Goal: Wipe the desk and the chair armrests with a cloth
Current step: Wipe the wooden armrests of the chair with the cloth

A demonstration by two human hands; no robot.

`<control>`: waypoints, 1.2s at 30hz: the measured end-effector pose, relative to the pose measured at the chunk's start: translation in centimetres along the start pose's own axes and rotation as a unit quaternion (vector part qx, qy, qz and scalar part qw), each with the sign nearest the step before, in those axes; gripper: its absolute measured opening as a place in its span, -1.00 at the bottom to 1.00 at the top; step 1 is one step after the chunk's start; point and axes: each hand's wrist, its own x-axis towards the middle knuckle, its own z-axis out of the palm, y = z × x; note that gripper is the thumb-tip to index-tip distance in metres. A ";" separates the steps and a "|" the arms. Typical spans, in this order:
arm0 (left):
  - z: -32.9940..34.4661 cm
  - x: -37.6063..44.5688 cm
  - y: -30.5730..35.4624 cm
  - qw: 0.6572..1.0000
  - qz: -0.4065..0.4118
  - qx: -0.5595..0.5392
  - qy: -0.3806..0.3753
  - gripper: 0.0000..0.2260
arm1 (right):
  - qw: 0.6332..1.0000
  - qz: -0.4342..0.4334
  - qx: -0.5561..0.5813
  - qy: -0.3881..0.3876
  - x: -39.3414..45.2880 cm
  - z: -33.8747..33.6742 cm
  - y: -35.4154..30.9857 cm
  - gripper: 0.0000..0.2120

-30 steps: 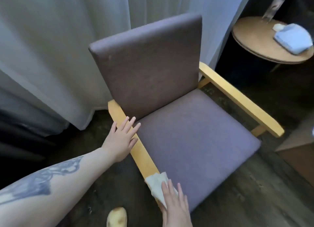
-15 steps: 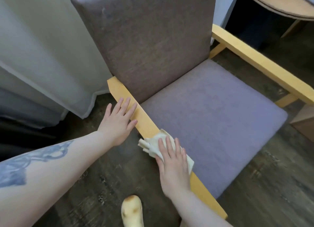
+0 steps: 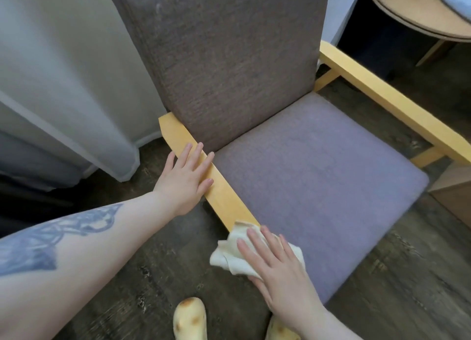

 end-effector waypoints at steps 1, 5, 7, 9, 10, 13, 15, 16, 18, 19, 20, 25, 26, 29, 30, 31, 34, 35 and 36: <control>0.2 0.3 0.0 1.000 -0.007 -0.005 0.002 -0.45 | 1.000 0.017 0.005 0.008 -1.1 0.4 0.2 -0.50; 1.1 1.3 -0.7 0.999 -0.030 -0.010 0.004 -0.41 | 0.981 0.182 0.052 0.049 0.1 1.2 -1.3 -0.54; 1.3 1.8 -1.4 0.999 -0.044 -0.020 0.005 -0.39 | 0.965 0.239 0.069 0.082 3.6 1.1 -2.6 -0.48; 1.3 2.4 -2.2 0.998 -0.058 -0.036 0.013 -0.37 | 0.967 0.221 0.078 0.098 8.2 0.9 -3.5 -0.45; 1.3 2.8 -2.7 0.997 -0.064 -0.044 0.015 -0.37 | 0.972 0.199 0.077 0.095 10.3 0.7 -4.0 -0.47; 1.0 3.4 -4.2 0.996 -0.073 -0.058 0.013 -0.40 | 0.988 0.125 0.048 0.081 14.7 -0.3 -4.2 -0.50; 0.8 3.5 -5.0 0.995 -0.067 -0.069 0.014 -0.41 | 0.996 0.060 0.026 0.052 14.9 -0.8 -3.4 -0.50; 0.7 3.5 -5.1 0.995 -0.063 -0.076 0.017 -0.40 | 0.999 0.022 0.027 0.038 14.2 -1.0 -2.8 -0.50; 0.8 3.5 -4.8 0.994 -0.061 -0.091 0.022 -0.40 | 0.999 -0.031 0.038 0.017 11.2 -1.2 -1.2 -0.49; 0.9 3.5 -4.5 0.993 -0.066 -0.099 0.024 -0.40 | 0.998 -0.043 0.040 0.012 9.0 -1.0 -0.5 -0.48; 1.0 3.5 -4.3 0.991 -0.073 -0.108 0.027 -0.40 | 0.998 -0.050 0.036 0.014 6.5 -0.8 0.2 -0.49; 0.8 3.6 -3.9 0.989 -0.091 -0.113 0.031 -0.38 | 0.995 0.014 -0.002 0.102 -3.5 0.4 1.1 -0.67; 0.6 3.6 -3.9 0.990 -0.090 -0.109 0.029 -0.36 | 0.992 0.043 0.002 0.120 -4.2 0.6 0.9 -0.65; 0.5 3.6 -4.0 0.990 -0.089 -0.107 0.027 -0.32 | 0.990 0.068 0.006 0.127 -4.4 0.9 0.5 -0.60; 0.5 3.6 -4.0 0.989 -0.090 -0.112 0.031 -0.32 | 0.989 0.071 0.009 0.127 -3.8 0.8 0.3 -0.60; 0.5 3.5 -4.0 0.988 -0.093 -0.119 0.034 -0.32 | 0.988 0.083 0.032 0.130 -2.6 0.8 -0.1 -0.61; 0.6 3.4 -3.9 0.985 -0.098 -0.138 0.040 -0.32 | 0.973 0.136 0.103 0.155 3.6 0.9 -1.7 -0.51; 0.5 3.5 -3.8 0.984 -0.099 -0.142 0.043 -0.33 | 0.972 0.138 0.113 0.152 6.3 0.7 -2.5 -0.48; 0.4 3.5 -3.7 0.983 -0.098 -0.149 0.047 -0.33 | 0.975 0.131 0.107 0.142 8.9 0.5 -3.0 -0.47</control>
